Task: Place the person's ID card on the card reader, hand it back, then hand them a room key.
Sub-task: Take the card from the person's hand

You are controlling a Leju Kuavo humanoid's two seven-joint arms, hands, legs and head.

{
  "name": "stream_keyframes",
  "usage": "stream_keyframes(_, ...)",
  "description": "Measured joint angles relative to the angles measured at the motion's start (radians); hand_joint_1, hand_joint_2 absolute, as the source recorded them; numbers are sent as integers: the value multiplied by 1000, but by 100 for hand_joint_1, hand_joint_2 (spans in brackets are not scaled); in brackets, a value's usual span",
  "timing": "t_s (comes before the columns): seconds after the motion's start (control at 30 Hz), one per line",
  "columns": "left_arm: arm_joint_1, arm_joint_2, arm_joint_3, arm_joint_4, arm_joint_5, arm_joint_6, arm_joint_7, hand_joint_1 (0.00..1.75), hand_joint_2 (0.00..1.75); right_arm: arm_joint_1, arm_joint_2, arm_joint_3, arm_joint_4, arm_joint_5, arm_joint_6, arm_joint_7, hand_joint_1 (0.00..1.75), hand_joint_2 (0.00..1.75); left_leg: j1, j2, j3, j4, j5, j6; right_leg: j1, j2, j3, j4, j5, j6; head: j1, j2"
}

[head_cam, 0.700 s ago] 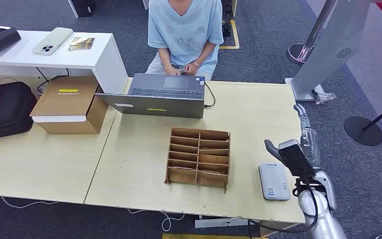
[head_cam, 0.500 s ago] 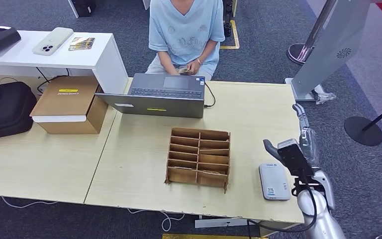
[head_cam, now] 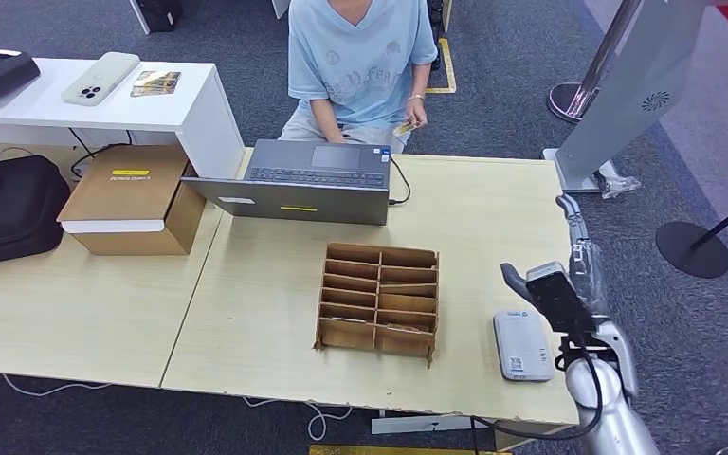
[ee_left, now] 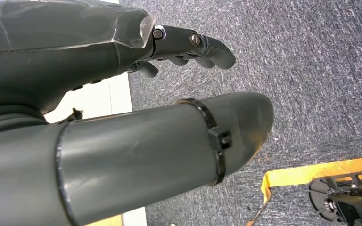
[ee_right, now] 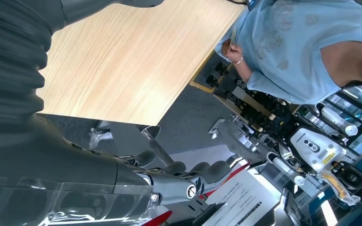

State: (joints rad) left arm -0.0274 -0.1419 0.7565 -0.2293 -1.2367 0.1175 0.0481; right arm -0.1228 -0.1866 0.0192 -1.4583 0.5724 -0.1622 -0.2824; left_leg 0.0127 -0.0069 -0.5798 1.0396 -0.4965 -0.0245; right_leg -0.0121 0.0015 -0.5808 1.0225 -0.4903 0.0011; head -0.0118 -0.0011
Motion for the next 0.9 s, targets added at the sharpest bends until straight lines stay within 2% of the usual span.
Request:
stream_keyframes(0.53, -6, -4, 0, 0, -18, 0, 1, 0, 0, -9, 8, 10, -11, 96, -25, 19, 0, 175, 0, 0, 0, 0, 0, 0, 0, 0, 0, 0, 0, 0, 0, 0)
stream_keyframes(0.7, -7, -5, 0, 0, -31, 0, -10, 0, 0, -47, 8, 40, 2, 237, -96, 56, 0, 175, 0, 0, 0, 0, 0, 0, 0, 0, 0, 0, 0, 0, 0, 0)
stream_keyframes(0.9, -9, -5, 0, 0, -43, -1, -18, 0, 0, -160, 9, 100, 73, 368, -143, 96, 0, 175, 0, 0, 0, 0, 1, 0, 0, 0, 0, 1, 1, 0, 0, 0)
